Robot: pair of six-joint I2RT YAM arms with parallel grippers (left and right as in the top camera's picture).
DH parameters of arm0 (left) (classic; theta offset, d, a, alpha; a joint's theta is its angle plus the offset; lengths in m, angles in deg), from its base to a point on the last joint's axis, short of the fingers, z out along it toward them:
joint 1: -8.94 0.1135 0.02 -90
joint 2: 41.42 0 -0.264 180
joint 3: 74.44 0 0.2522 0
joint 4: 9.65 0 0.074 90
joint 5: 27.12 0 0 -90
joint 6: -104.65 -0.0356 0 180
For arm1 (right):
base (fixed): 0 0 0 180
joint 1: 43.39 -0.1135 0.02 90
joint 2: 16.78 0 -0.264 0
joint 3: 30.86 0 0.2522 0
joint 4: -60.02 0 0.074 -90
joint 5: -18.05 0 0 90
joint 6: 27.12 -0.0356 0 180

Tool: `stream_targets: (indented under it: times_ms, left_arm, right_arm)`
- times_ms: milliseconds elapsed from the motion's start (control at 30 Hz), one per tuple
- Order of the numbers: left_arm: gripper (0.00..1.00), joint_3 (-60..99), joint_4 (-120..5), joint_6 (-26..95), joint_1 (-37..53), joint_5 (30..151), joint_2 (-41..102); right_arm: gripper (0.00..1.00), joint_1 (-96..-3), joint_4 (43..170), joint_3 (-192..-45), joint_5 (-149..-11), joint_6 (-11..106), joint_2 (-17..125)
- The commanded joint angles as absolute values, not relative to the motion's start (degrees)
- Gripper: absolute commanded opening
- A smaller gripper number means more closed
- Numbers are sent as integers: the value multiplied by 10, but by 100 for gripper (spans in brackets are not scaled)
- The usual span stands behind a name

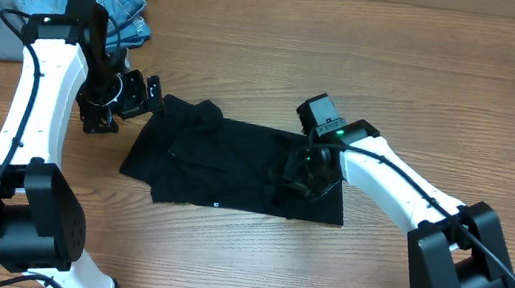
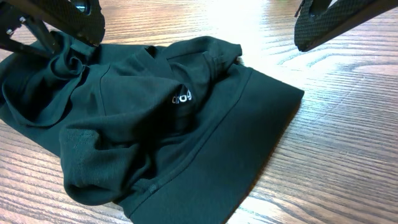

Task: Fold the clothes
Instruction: 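Press the folded right end down with the right gripper and release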

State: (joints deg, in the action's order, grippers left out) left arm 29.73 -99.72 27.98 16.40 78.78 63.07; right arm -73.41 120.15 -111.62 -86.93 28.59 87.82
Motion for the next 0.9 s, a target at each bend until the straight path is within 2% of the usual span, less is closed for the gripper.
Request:
stream_targets:
  times_ms: [0, 300, 467, 567, 600, 633, 667, 733, 767, 867]
  left_arm:
    - [100, 295, -997, 268, 160, 794, 632]
    - [100, 295, -997, 268, 160, 794, 632]
    - [100, 294, -997, 265, 160, 794, 632]
    - [100, 294, -999, 264, 160, 792, 632]
    - [100, 294, -999, 263, 160, 792, 632]
    - [100, 294, -999, 262, 160, 792, 632]
    - [100, 294, -999, 262, 160, 791, 632]
    - [100, 294, -998, 262, 160, 790, 632]
    - [100, 294, -998, 262, 160, 790, 632]
    - [100, 294, -999, 262, 160, 790, 632]
  right_arm:
    - [34, -752, 1184, -1117, -918, 287, 877]
    - [34, -793, 1146, -1118, -943, 271, 877]
    - [17, -785, 1180, -1152, -969, 276, 868]
    - [16, -760, 1240, -1194, -968, 305, 848]
    - [20, -748, 1266, -1210, -964, 315, 840]
    - [28, -738, 1284, -1222, -960, 322, 833]
    - [44, -725, 1306, -1236, -957, 335, 826]
    - [94, -697, 1346, -1259, -939, 356, 813]
    - [100, -683, 1365, -1268, -925, 362, 809]
    - [100, -639, 1405, -1276, -868, 364, 804]
